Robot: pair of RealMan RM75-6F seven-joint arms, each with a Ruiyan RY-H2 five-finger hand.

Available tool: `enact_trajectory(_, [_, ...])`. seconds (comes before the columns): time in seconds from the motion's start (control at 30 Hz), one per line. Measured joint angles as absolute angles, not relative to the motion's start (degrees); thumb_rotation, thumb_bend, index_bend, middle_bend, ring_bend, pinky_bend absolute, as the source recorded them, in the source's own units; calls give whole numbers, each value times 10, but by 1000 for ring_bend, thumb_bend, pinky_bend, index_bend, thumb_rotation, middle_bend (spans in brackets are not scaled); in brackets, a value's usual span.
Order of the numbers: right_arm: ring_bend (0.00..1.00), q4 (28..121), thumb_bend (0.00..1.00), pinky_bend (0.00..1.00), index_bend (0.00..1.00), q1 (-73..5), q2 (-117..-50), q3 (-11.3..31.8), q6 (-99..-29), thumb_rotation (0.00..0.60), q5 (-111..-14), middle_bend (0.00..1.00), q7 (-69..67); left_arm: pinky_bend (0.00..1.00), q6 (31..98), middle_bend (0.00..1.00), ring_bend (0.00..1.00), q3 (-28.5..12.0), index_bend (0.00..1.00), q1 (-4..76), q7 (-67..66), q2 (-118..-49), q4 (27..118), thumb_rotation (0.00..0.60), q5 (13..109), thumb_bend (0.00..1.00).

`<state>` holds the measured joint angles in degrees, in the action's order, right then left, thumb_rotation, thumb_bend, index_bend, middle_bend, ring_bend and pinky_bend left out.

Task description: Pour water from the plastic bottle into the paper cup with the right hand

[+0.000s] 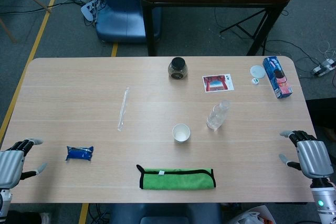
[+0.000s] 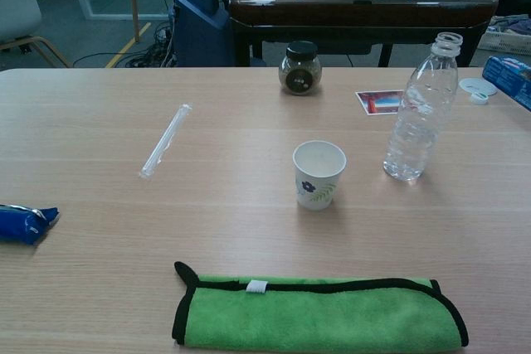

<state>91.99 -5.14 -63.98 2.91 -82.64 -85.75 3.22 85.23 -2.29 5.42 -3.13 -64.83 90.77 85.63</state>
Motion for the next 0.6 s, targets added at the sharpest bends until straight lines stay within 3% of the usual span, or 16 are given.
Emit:
enact_trajectory(0.4, [322,927,160,474,359,-58,-642,26,-819,600,-868,384,11,592,844,370,371,-19,364,52,-26,-642,917,600,852,135])
enact_trajectory(0.6, [264,916,82,390,359,-67,-657,33,-817,600,-870,320,-26,592,840,369,371,-18,364,52,-21,-639,917,600,849,135])
